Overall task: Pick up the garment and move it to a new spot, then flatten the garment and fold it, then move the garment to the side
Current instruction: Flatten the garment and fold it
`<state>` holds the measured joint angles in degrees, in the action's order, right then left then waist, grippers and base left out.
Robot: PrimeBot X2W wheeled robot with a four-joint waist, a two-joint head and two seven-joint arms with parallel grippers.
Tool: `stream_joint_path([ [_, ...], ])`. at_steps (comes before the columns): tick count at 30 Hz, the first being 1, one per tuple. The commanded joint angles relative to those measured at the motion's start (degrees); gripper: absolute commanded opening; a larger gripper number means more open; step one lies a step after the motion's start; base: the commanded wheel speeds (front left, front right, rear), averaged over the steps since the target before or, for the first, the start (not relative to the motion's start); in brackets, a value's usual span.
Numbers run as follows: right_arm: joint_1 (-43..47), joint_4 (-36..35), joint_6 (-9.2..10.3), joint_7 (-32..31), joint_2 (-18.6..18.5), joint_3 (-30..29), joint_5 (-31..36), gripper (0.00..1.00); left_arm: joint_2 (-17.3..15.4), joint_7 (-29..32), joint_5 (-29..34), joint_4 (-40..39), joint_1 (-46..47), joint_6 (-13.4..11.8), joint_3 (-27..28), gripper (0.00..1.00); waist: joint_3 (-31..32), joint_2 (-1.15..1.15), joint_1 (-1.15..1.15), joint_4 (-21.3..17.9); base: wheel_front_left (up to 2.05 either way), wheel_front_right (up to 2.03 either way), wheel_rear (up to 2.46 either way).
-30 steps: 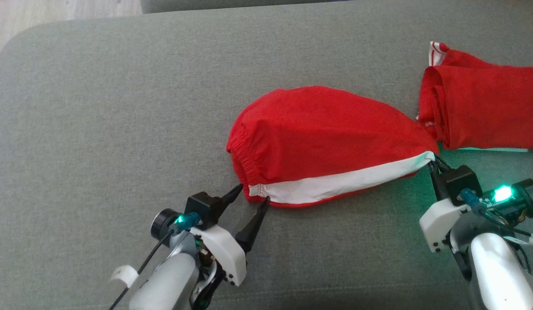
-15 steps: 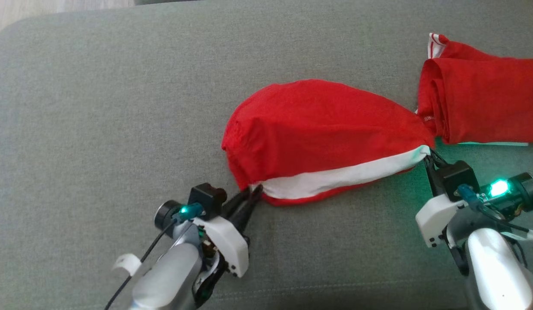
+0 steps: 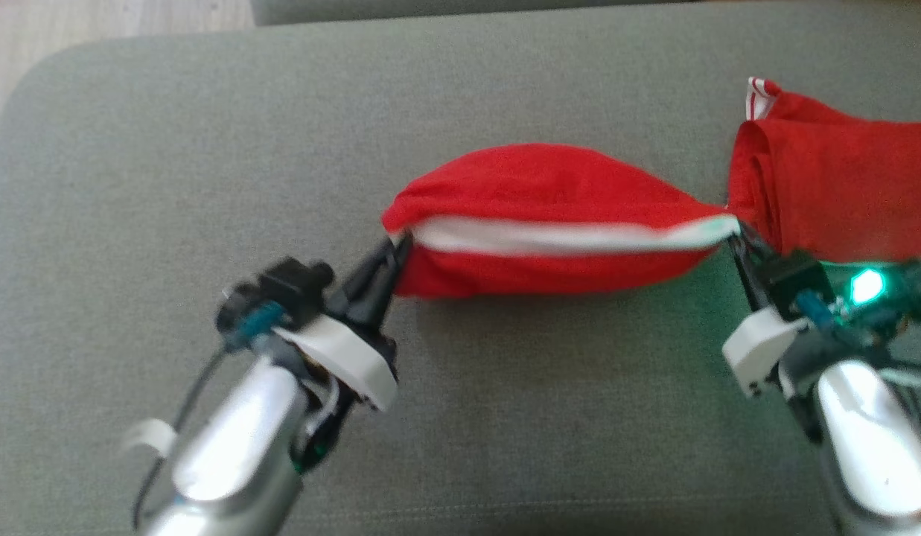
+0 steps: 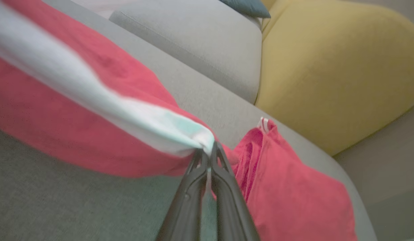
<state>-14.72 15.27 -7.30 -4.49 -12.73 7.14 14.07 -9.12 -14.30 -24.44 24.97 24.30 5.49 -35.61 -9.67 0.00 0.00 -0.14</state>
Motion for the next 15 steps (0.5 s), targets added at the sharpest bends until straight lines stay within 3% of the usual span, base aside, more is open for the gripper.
stream_joint_path([
  [1,-3.69,-2.41,-0.19,0.32,-2.33,2.32,-0.66,0.0,-1.8,-0.67,0.58,-3.49,3.42,-0.45,3.3,0.0,1.02,0.0,0.0,0.45,0.0,0.0,0.0],
  [7,-11.17,-2.99,-0.19,0.17,-7.99,9.99,-5.48,0.0,-4.48,-0.69,1.75,-10.29,5.5,-1.67,7.68,0.0,3.68,0.0,0.0,0.79,0.0,0.0,0.0],
  [15,-22.04,-3.74,-0.19,0.44,-11.34,18.16,-14.98,0.0,-7.37,-0.69,3.45,-14.25,10.69,-3.75,11.76,0.0,6.96,0.0,0.0,0.52,0.0,0.0,0.0],
])
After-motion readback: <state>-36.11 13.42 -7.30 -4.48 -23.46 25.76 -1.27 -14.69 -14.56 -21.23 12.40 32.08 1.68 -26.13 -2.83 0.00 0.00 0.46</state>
